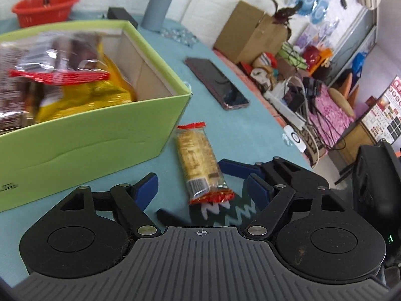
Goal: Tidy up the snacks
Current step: 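Move the left gripper to the wafer stick with red ends and grasp it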
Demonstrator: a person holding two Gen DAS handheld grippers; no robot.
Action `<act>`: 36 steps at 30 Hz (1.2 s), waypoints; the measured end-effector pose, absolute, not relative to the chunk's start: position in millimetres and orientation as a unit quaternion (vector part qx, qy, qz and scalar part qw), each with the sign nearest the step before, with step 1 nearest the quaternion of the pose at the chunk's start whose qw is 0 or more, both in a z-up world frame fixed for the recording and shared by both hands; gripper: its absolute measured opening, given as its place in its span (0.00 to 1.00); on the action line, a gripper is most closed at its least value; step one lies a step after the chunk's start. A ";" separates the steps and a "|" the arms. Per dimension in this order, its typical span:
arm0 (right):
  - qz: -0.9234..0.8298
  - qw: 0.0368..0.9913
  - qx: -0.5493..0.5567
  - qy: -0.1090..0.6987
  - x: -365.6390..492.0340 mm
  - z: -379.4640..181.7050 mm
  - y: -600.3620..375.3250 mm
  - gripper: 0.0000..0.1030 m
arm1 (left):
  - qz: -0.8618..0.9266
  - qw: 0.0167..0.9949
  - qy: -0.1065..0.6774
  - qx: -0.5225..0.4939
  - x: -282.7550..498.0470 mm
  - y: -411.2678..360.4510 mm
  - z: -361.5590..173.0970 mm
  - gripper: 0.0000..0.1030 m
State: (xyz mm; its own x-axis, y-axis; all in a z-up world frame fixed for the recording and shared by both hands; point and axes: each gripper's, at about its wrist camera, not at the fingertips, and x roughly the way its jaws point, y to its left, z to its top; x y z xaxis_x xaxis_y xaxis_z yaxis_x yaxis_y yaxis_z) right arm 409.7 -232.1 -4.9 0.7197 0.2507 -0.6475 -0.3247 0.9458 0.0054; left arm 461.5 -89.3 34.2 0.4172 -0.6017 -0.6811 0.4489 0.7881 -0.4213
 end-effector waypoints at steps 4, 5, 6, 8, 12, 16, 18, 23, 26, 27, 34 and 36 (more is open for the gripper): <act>0.165 0.927 -0.052 0.332 409.9 -8.5 -232.6 0.96 | -0.318 0.827 0.455 -0.092 472.7 -106.9 22.2 0.56; 0.163 0.927 -0.058 0.332 408.5 -8.4 -231.7 0.96 | -0.316 0.827 0.456 -0.092 473.9 -109.3 20.1 0.54; 0.157 0.928 -0.059 0.332 408.4 -8.5 -231.7 0.96 | -0.316 0.828 0.455 -0.088 473.9 -111.3 19.4 0.54; 0.155 0.929 -0.054 0.331 407.4 -8.5 -233.2 0.96 | -0.313 0.831 0.454 -0.079 474.0 -113.7 20.1 0.50; 0.154 0.929 -0.057 0.331 404.1 -8.8 -232.6 0.96 | -0.306 0.838 0.449 -0.051 469.3 -120.0 21.1 0.41; 0.156 0.928 -0.062 0.331 402.2 -9.1 -230.3 0.96 | -0.306 0.840 0.446 -0.049 465.6 -119.0 19.9 0.40; 0.155 0.928 -0.066 0.332 401.9 -9.2 -229.8 0.95 | -0.301 0.843 0.444 -0.050 464.5 -119.3 19.3 0.40; 0.157 0.928 -0.065 0.332 401.5 -9.6 -228.1 0.96 | -0.299 0.844 0.444 -0.048 464.7 -120.4 19.7 0.40; 0.161 0.927 -0.063 0.332 398.7 -9.3 -228.4 0.96 | -0.295 0.845 0.443 -0.046 463.0 -121.5 20.1 0.37; 0.165 0.927 -0.062 0.332 401.0 -8.9 -229.0 0.96 | -0.296 0.844 0.445 -0.049 461.5 -121.3 20.2 0.33; 0.204 0.915 -0.057 0.344 378.5 -4.6 -210.7 0.96 | -0.277 0.838 0.465 -0.064 433.7 -97.0 24.0 0.28; 0.218 0.912 -0.054 0.342 361.7 -5.6 -202.0 0.96 | -0.278 0.832 0.474 -0.074 418.2 -84.8 23.0 0.23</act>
State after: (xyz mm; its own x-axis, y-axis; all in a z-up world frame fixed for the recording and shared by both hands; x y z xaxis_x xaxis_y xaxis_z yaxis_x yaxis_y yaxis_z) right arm 361.7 -202.0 -5.6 0.6710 0.3601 -0.6481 -0.4347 0.8992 0.0496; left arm 418.2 -84.8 23.0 0.3963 -0.5325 -0.7479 0.3913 0.8349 -0.3870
